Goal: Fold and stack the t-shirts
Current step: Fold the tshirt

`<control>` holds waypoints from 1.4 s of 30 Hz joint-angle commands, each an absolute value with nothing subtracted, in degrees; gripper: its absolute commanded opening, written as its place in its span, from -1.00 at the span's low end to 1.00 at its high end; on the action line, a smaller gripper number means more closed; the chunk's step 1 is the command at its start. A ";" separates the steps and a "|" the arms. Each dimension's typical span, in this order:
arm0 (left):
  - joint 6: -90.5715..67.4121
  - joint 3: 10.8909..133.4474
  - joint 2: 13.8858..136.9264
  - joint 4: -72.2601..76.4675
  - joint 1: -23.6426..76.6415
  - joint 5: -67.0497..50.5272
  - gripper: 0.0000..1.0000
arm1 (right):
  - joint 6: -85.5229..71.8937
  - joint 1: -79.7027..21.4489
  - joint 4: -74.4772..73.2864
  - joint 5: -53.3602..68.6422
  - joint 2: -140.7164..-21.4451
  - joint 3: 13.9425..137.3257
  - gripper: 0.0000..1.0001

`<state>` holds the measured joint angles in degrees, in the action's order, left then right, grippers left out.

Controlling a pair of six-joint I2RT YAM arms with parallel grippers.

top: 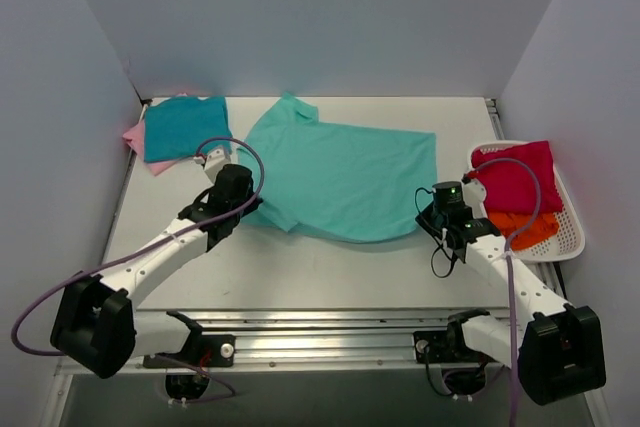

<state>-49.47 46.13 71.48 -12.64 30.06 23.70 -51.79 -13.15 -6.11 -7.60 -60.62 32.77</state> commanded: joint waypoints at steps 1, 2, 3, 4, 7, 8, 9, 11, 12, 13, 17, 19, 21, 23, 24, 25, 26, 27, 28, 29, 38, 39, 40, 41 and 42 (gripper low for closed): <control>-46.41 50.97 76.54 -6.51 27.51 18.29 -0.95 | -50.63 -12.66 -4.40 -10.89 -64.41 37.43 -1.00; -45.97 53.15 79.95 -5.63 26.03 16.80 -0.95 | -50.97 -12.57 -3.52 -12.03 -65.47 38.05 -1.00; -45.10 54.65 81.98 -5.10 25.23 15.92 -0.95 | -51.06 -12.22 -3.25 -12.56 -68.26 38.84 -1.00; -44.30 56.41 84.53 -4.49 24.44 14.60 -0.95 | -51.15 -11.52 -2.64 -13.26 -70.03 40.41 -1.00; -41.05 68.26 97.61 -7.37 20.75 8.01 -0.95 | -51.85 -9.59 -0.62 -15.02 -79.51 43.84 -1.00; -40.52 75.86 104.96 -10.43 19.26 6.43 -0.95 | -52.20 -8.80 -0.62 -15.81 -82.24 46.73 -1.00; -39.30 79.85 108.51 -11.76 18.47 5.20 -0.95 | -52.90 -8.09 -0.53 -15.39 -88.10 48.41 -1.00; -38.50 87.50 118.94 -13.44 16.80 2.47 -0.80 | -53.61 -7.39 -0.53 -16.17 -93.93 53.93 -1.00; -37.54 93.54 121.96 -12.93 15.40 -0.24 -0.22 | -53.61 -7.12 -0.53 -15.91 -99.18 55.79 -1.00; -37.36 96.47 125.04 -12.31 14.60 -3.66 0.30 | -53.53 -6.77 -0.53 -15.56 -101.75 57.90 -1.00; -38.93 106.16 132.36 -15.81 11.96 -8.79 0.88 | -51.51 -5.71 -3.60 -15.29 -108.37 67.66 0.68; -39.11 105.39 130.70 -15.73 11.25 -6.96 0.88 | -50.28 -5.36 -3.78 -16.17 -107.50 70.13 0.95; -38.94 103.63 126.75 -14.68 10.81 -5.46 0.88 | -49.57 -5.19 -4.48 -17.75 -105.48 71.62 1.00; -39.11 100.82 122.11 -14.07 10.37 -3.08 0.88 | -48.87 -5.27 -5.96 -19.85 -103.98 74.26 1.00; -39.11 99.68 120.51 -13.54 10.28 -2.29 0.88 | -48.61 -5.36 -6.50 -20.39 -102.58 75.22 1.00; -39.11 98.36 118.76 -13.27 10.28 -1.33 0.88 | -48.17 -5.45 -6.76 -20.65 -101.79 76.89 1.00; -39.20 95.57 115.35 -12.14 10.28 -0.62 0.88 | -47.73 -5.54 -7.55 -20.83 -101.08 77.69 1.00; -39.11 94.15 113.66 -11.43 10.28 0.78 0.88 | -47.55 -5.71 -8.17 -21.87 -99.60 78.48 1.00; -39.02 92.56 111.99 -10.73 10.37 1.40 0.88 | -47.37 -6.06 -8.70 -22.32 -98.54 79.18 1.00; -38.76 89.94 109.01 -10.03 10.46 2.71 0.88 | -47.03 -6.33 -8.96 -22.67 -96.79 79.45 1.00; -39.19 74.73 97.57 -7.48 11.42 3.69 0.88 | -49.13 -10.89 -4.67 -23.56 -85.19 65.34 1.00; -39.37 70.01 96.34 -6.25 12.12 4.13 0.88 | -49.48 -11.25 -3.70 -23.21 -84.38 63.48 1.00; -39.46 67.70 95.02 -3.89 12.48 4.57 0.88 | -50.35 -11.69 -1.08 -22.16 -83.50 61.37 0.99; -39.81 65.59 92.92 -3.00 12.83 5.18 0.88 | -50.54 -11.95 0.69 -21.28 -82.37 59.17 0.93; -39.99 63.74 92.20 -2.03 13.35 5.62 0.88 | -50.71 -12.13 2.79 -20.31 -82.09 55.32 0.88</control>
<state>-39.62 68.53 95.85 -6.83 11.86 3.73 -49.32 -11.42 -1.48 -21.39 -83.31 62.11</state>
